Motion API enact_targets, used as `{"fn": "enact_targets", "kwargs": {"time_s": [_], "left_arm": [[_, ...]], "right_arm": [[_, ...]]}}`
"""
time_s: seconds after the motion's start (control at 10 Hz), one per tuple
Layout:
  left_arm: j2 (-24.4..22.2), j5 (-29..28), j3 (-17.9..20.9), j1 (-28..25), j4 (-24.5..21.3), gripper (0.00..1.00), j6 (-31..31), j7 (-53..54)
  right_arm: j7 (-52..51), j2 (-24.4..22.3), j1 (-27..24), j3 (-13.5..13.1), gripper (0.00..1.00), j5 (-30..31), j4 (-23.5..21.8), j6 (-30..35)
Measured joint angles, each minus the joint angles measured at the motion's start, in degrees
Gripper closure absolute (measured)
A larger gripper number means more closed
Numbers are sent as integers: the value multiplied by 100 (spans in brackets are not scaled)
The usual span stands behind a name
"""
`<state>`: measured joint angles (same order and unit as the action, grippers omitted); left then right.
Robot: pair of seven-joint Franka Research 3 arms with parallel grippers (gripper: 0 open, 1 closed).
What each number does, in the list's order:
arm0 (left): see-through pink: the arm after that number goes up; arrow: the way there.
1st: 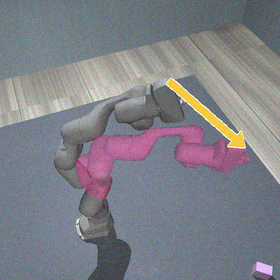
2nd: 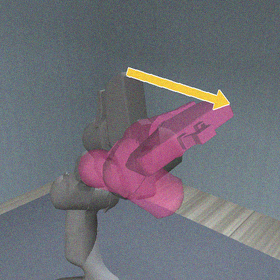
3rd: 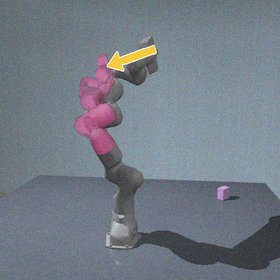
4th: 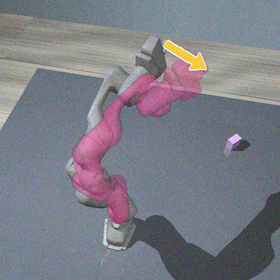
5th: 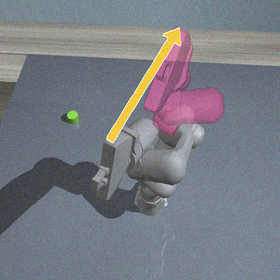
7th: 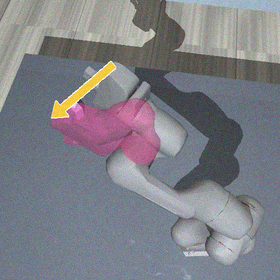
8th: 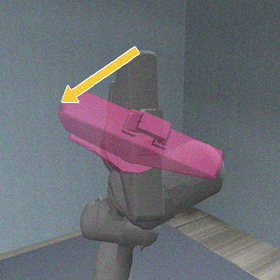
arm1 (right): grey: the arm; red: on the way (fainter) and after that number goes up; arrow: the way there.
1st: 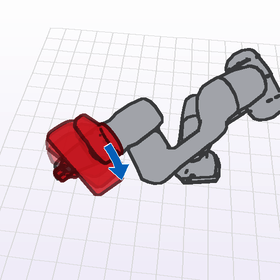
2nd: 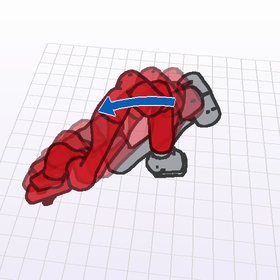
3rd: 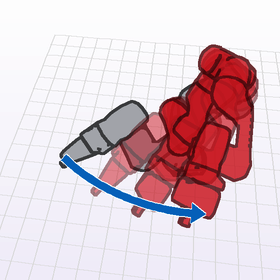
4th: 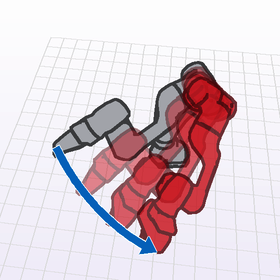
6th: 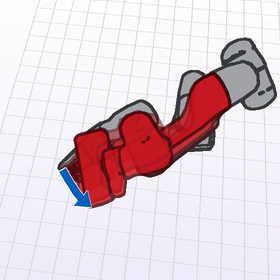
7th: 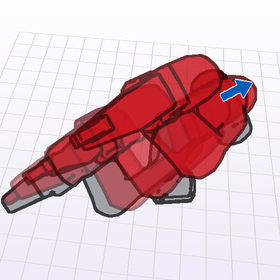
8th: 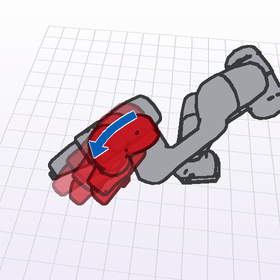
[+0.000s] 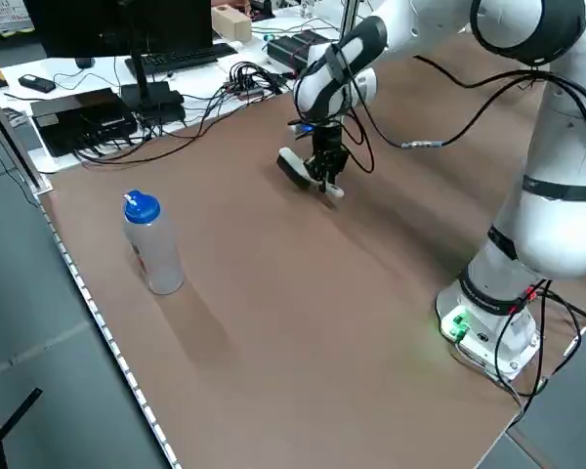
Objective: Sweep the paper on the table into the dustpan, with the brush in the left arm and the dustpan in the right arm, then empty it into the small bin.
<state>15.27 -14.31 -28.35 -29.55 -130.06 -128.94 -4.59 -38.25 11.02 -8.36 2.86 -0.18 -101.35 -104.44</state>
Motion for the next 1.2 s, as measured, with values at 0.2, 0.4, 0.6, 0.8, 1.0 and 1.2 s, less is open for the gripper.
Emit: {"fn": "enact_targets", "kwargs": {"time_s": [0.2, 0.4, 0.6, 0.8, 1.0, 1.2], "left_arm": [[0, 0, -10, 8, 40, 59, 0, -9], [0, 0, -11, 8, 94, 47, 38, -9], [-3, 0, -70, 8, 313, 25, 300, -9], [-19, 0, -163, 7, 859, 0, 883, -9], [-48, 97, -381, 8, 1646, 0, 1497, -10], [-193, 427, -463, 12, 2462, 0, 1979, -16]], "right_arm": [[225, -5, -234, -11, 67, -3, 79, 60], [1028, -7, -370, -12, 67, -14, 111, 208], [1633, -13, -384, -9, 67, -14, 120, 292], [1938, -31, -432, -10, 67, -18, 127, 302], [2277, -51, -568, -11, 67, -304, 146, 287], [2594, -164, -760, -15, 67, -692, 144, 275]]}}
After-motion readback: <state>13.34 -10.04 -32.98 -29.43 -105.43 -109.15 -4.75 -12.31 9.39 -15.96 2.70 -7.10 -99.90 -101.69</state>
